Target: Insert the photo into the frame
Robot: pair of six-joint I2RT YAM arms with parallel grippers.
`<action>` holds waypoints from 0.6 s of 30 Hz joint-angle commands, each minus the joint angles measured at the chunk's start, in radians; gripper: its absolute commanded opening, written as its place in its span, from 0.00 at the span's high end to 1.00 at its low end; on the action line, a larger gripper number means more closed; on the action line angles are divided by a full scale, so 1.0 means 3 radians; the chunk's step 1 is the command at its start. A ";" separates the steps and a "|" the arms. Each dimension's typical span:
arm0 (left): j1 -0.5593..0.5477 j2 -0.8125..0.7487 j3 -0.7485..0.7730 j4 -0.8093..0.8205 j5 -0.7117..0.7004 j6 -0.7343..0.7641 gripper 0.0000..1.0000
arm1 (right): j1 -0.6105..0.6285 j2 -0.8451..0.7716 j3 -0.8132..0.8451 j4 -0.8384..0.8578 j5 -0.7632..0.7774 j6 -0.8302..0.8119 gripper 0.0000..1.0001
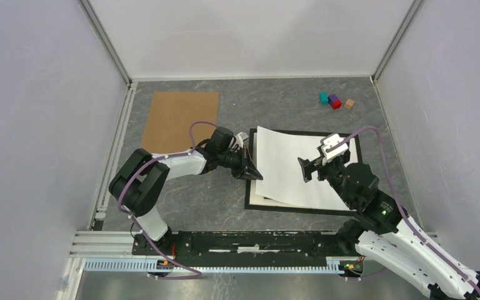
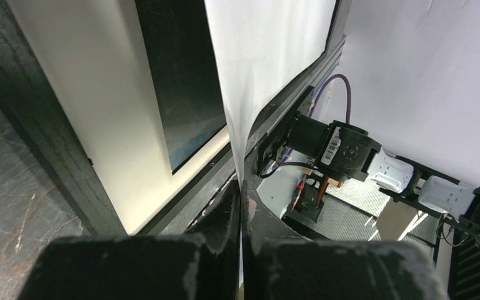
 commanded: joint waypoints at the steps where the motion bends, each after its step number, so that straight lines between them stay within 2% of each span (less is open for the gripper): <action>1: -0.0107 0.0045 0.0028 0.0246 -0.0185 -0.0102 0.98 | 0.0001 -0.0035 -0.0019 0.0146 0.0030 0.0069 0.02; 6: -0.0167 0.0156 0.0018 0.0276 -0.0293 -0.0147 0.98 | 0.0003 -0.0066 -0.0009 0.0102 0.0024 0.0085 0.02; 12: -0.0169 0.0177 0.0103 -0.0036 -0.0456 0.0062 0.96 | 0.0002 -0.0095 -0.0064 0.0159 0.0027 0.0095 0.02; 13: -0.0167 0.0182 0.0118 -0.0075 -0.0470 0.0097 0.90 | 0.0000 -0.0086 -0.0070 0.0162 0.0028 0.0095 0.02; 18: -0.0170 -0.0069 0.0177 -0.0732 -0.0786 0.0497 0.47 | 0.0003 -0.0048 -0.0094 0.0194 0.0011 0.0097 0.02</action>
